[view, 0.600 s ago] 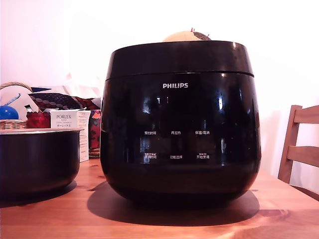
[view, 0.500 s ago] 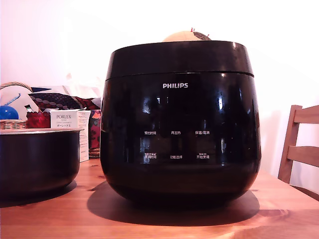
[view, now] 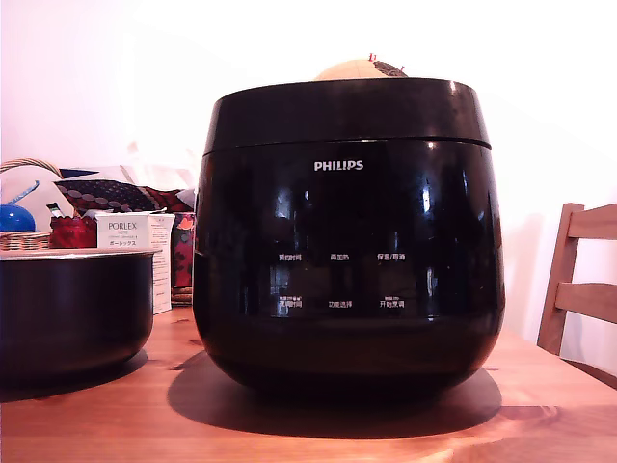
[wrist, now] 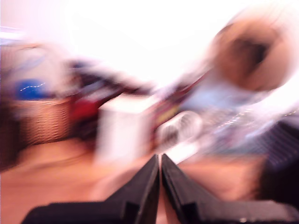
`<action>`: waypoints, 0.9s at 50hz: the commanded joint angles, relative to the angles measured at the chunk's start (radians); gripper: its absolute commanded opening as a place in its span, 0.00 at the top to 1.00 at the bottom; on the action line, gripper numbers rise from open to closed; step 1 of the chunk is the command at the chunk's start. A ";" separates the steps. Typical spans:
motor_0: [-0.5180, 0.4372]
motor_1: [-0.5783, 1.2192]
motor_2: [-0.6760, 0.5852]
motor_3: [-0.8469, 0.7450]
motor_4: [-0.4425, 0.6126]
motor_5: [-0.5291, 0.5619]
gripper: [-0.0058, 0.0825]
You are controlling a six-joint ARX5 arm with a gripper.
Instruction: Open the rice cooker by pressing the large metal button on the top of its lid with medium force
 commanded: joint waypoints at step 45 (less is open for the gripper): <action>-0.499 0.526 0.302 0.200 0.271 -0.014 0.96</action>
